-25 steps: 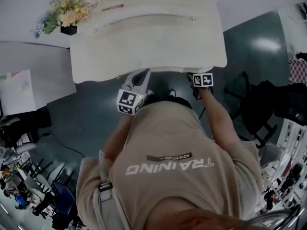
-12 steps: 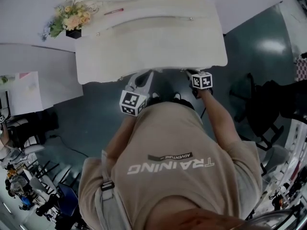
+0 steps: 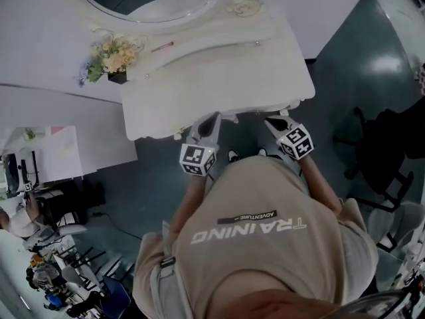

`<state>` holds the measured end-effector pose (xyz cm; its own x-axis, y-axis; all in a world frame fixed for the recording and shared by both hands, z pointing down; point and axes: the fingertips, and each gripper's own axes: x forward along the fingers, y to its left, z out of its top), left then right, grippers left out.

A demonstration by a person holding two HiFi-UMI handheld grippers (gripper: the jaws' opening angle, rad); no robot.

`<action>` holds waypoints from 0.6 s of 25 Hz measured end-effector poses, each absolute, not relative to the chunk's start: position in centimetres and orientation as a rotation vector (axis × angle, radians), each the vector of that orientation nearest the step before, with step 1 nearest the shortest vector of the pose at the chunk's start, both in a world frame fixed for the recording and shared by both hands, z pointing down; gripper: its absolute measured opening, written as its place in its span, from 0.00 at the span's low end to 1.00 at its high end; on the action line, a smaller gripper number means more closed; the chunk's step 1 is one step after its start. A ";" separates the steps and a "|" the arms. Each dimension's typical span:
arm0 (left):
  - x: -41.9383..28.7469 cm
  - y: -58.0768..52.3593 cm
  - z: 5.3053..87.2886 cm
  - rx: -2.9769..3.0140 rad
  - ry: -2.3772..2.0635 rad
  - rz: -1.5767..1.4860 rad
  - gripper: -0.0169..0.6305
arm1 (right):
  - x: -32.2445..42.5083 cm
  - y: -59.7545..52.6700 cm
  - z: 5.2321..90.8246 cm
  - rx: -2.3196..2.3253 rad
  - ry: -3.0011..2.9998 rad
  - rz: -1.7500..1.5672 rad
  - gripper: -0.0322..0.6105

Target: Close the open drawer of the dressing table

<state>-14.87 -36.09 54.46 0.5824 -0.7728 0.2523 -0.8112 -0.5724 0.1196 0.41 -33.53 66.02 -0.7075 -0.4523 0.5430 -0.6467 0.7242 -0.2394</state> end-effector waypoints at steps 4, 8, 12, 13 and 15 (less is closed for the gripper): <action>-14.6 -34.9 51.4 2.630 -1.372 0.253 0.03 | 0.8 -34.1 60.0 0.895 -2.582 0.503 0.06; -15.0 -34.7 48.5 2.668 -1.420 0.232 0.03 | 0.1 -35.9 55.2 0.960 -2.679 0.294 0.06; -15.5 -35.2 46.2 2.729 -1.453 0.208 0.03 | -0.8 -37.1 49.4 1.030 -2.721 0.077 0.06; -15.6 -35.6 45.4 2.762 -1.464 0.218 0.03 | -1.1 -37.5 47.9 1.050 -2.738 0.049 0.06; -15.9 -36.3 43.6 2.823 -1.487 0.236 0.03 | -1.6 -38.0 45.5 1.096 -2.760 0.001 0.06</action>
